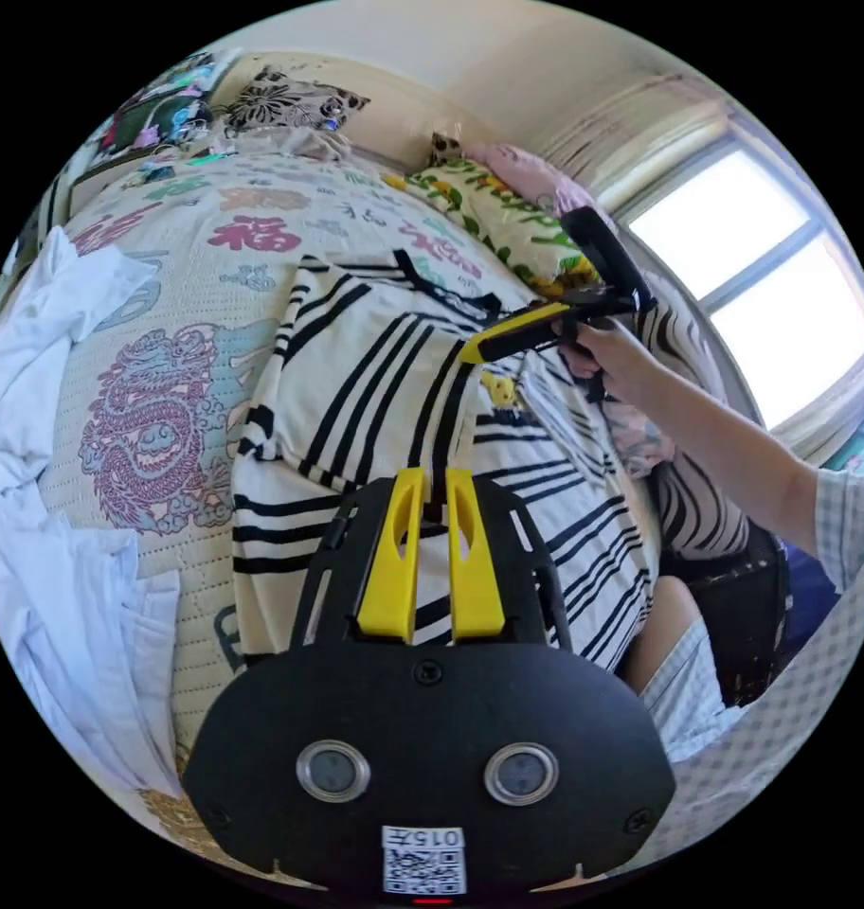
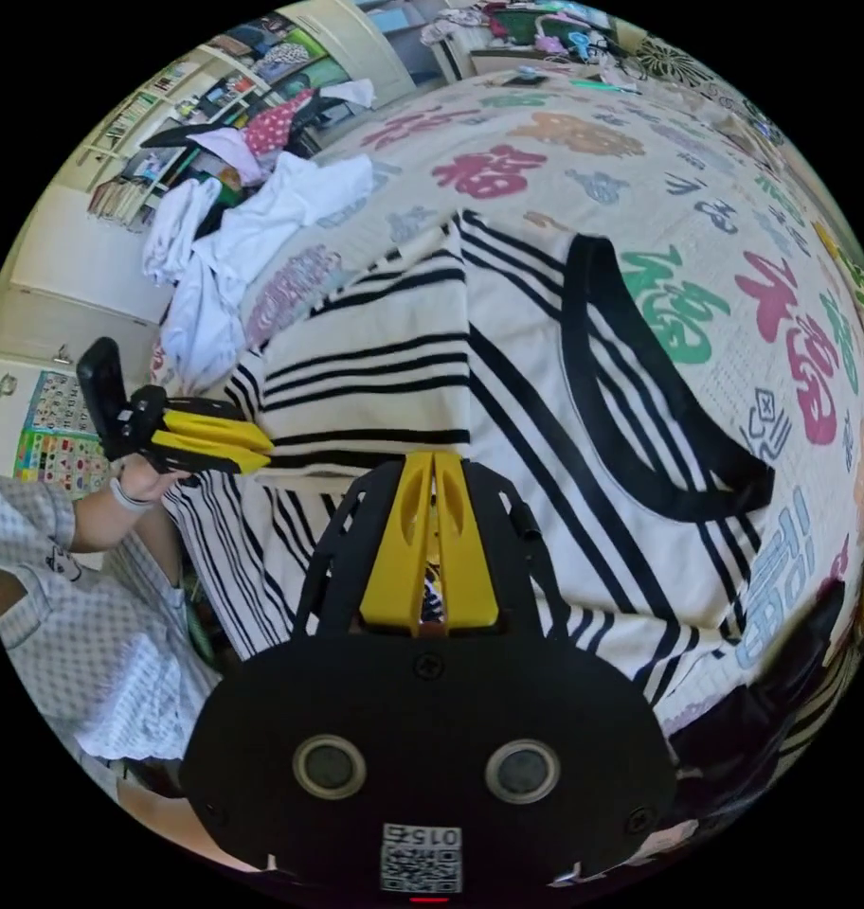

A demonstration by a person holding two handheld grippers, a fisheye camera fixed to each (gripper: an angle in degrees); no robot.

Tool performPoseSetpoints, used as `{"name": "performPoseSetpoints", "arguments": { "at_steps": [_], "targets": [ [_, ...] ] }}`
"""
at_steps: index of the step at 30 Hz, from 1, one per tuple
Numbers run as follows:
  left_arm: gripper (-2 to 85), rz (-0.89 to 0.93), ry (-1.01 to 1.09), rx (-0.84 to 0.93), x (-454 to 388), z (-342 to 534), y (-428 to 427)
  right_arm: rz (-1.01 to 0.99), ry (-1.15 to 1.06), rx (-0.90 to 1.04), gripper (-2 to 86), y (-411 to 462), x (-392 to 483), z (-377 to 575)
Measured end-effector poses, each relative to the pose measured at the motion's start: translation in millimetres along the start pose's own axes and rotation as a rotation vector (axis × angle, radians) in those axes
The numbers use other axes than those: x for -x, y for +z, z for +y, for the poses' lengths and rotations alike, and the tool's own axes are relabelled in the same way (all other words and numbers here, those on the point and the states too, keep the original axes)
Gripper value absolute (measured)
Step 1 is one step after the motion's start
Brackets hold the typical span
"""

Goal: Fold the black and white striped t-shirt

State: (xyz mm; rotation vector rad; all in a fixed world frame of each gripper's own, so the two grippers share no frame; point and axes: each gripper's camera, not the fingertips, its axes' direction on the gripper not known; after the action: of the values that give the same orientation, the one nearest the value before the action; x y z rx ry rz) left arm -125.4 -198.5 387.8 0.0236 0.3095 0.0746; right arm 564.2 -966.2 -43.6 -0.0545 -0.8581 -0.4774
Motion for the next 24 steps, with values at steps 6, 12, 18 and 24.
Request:
{"name": "performPoseSetpoints", "arguments": {
  "at_steps": [6, 12, 18, 24],
  "targets": [
    [1.6, -0.018, 0.084, 0.163, -9.1, -16.4, 5.8, -0.076, 0.139, -0.158, 0.5, -43.8, -24.9, 51.3],
    [9.3, -0.067, 0.373, -0.056, -31.9, -119.5, -25.0, 0.098, 0.215, -0.326, 8.4, -121.0, -64.8, 116.7],
    [11.6, -0.143, 0.415, 0.13, -26.7, -231.7, 48.6, 0.055, 0.255, -0.29, 13.1, -143.0, -88.0, 123.1],
    [8.0, -0.197, 0.431, 0.327, -38.6, -246.8, 111.3, 0.045, 0.32, -0.181, 8.0, -138.1, -85.9, 124.6]
  ]
}}
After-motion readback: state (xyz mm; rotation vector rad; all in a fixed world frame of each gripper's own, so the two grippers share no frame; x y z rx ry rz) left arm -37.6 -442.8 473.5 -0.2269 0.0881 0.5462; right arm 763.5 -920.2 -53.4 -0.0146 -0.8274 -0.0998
